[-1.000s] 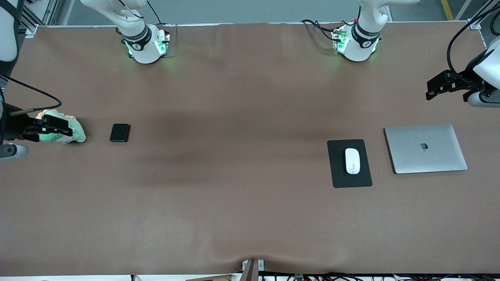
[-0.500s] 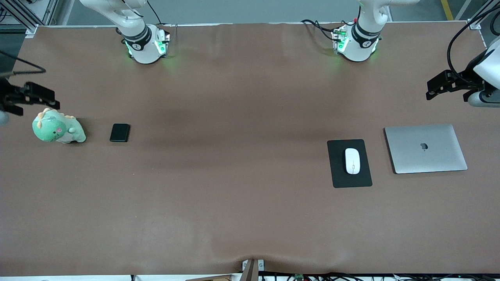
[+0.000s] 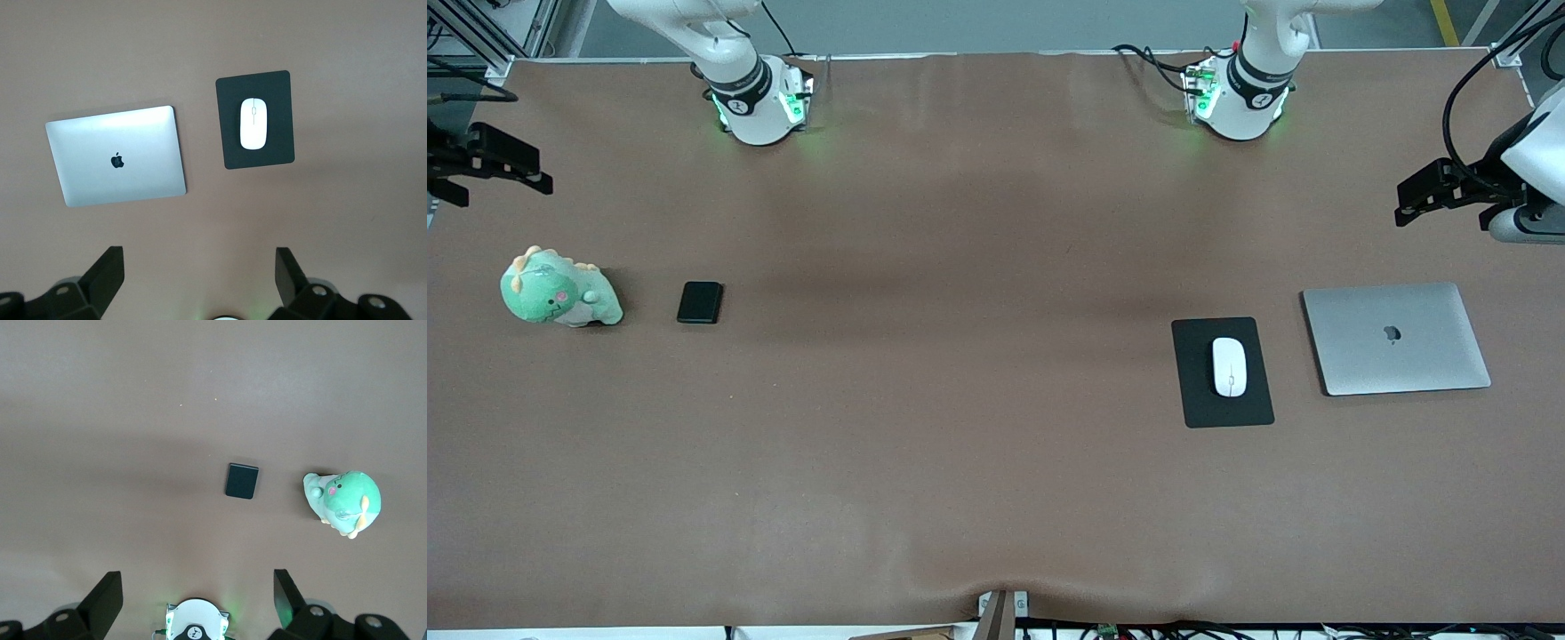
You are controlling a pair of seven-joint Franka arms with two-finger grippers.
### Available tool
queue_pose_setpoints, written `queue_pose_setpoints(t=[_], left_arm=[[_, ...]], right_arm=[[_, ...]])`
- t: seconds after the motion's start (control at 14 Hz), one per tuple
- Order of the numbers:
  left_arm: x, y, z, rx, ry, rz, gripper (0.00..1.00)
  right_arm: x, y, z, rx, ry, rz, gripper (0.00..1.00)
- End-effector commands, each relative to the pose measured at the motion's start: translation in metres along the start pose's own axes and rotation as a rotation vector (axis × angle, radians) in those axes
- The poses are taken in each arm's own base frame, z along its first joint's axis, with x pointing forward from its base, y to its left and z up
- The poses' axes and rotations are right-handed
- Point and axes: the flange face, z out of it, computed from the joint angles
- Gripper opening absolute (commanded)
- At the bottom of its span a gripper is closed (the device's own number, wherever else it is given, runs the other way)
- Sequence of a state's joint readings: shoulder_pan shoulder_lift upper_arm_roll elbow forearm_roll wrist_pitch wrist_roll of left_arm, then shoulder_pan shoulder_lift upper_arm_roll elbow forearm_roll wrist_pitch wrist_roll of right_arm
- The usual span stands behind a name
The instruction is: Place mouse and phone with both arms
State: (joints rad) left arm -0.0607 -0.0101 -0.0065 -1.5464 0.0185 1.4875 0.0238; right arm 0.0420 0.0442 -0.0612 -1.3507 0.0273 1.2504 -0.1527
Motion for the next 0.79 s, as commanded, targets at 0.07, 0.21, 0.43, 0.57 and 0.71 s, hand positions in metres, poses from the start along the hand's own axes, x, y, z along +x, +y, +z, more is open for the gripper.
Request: queue_pose_setpoints(t=[0.07, 0.21, 0.43, 0.57, 0.71], left_arm=[[-0.008, -0.001, -0.006, 0.023, -0.01, 0.023, 1.0], [-0.008, -0.001, -0.007, 0.023, -0.009, 0.018, 1.0], [-0.008, -0.001, -0.007, 0.023, -0.009, 0.017, 1.0], [-0.008, -0.002, -0.007, 0.023, -0.009, 0.017, 1.0], [-0.008, -0.003, -0.007, 0.024, -0.009, 0.018, 1.0]], right_arm=[[-0.024, -0.005, 0.01, 0.007, 0.013, 0.057, 1.0], [-0.023, 0.001, 0.01, 0.008, 0.021, 0.125, 1.0], [-0.021, 0.02, 0.006, 0.004, 0.045, 0.151, 1.0], [-0.021, 0.02, 0.007, -0.029, 0.038, 0.152, 1.0], [-0.021, 0.018, 0.007, -0.051, 0.034, 0.149, 1.0]])
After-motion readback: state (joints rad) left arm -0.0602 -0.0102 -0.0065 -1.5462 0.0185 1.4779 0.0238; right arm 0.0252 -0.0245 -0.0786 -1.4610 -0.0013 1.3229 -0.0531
